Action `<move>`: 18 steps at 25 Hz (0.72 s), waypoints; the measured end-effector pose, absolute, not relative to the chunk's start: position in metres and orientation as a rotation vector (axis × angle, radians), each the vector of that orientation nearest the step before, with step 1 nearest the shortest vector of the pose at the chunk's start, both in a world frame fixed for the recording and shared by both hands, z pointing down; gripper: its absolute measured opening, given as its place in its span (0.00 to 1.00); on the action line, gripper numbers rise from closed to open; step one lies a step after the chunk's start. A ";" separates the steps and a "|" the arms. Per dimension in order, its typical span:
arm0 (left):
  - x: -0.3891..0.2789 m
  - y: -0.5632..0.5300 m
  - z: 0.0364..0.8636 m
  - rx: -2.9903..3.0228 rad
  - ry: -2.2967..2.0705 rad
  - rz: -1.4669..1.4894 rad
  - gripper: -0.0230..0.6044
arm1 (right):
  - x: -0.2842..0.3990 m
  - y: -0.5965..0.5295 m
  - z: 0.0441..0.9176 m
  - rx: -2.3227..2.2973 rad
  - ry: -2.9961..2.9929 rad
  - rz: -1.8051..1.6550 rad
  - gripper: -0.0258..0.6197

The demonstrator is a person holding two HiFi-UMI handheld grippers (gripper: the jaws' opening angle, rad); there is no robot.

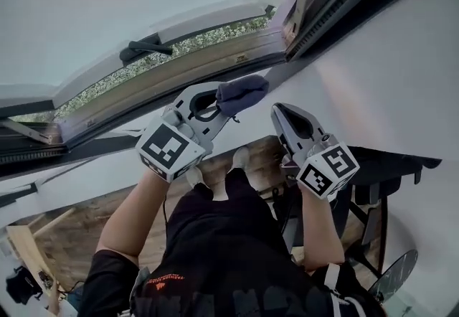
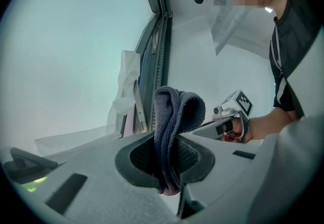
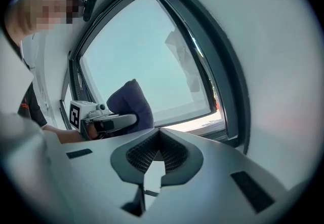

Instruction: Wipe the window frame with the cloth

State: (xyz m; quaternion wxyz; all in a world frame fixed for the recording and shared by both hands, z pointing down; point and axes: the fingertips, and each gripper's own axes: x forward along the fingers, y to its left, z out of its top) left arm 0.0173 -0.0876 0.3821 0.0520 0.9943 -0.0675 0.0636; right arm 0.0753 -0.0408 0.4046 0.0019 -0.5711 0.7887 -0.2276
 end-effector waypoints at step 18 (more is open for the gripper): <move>-0.171 -0.124 0.384 2.883 -0.589 0.091 0.13 | -0.068 -0.099 0.360 -1.581 2.738 -0.592 0.04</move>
